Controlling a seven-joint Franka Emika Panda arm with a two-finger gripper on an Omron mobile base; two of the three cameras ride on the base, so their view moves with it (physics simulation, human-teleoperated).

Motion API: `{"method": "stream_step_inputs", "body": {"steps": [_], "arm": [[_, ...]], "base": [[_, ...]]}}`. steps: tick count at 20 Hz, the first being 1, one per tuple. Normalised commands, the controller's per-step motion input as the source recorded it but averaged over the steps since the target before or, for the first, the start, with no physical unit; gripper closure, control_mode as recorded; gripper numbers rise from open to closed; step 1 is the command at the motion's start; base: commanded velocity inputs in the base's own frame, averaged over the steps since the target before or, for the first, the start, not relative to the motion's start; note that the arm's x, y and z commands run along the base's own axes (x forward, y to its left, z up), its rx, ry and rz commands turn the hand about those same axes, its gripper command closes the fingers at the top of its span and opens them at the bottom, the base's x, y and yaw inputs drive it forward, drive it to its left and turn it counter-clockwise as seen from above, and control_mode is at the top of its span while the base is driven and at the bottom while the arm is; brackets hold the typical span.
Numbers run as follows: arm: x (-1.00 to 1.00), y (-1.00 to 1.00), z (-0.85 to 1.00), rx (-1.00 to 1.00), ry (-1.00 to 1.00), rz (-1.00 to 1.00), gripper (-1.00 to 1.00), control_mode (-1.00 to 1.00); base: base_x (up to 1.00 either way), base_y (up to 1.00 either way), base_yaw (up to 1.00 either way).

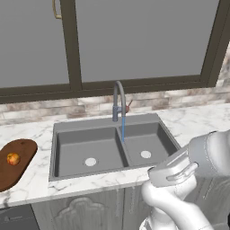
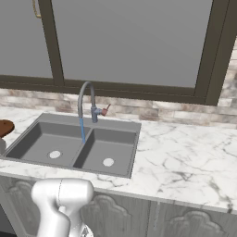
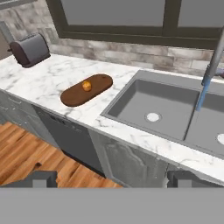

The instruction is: Pick the peach from the sink and place it on the cutting board to airdry. Then turn off the sink faucet.

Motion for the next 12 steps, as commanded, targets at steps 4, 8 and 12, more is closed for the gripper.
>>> {"method": "stream_step_inputs", "body": {"steps": [4,8,12], "arm": [[-0.18,-0.28,0.00,0.02,0.00,0.01,-1.00,-1.00],[-0.09,-0.28,0.00,0.07,-0.01,0.06,-1.00,-1.00],[-0.01,-0.30,-0.01,0.04,-0.02,0.11,-1.00,-1.00]], "base": [[0.00,0.00,0.00],[0.00,0.00,0.00],[0.00,0.00,0.00]]}}
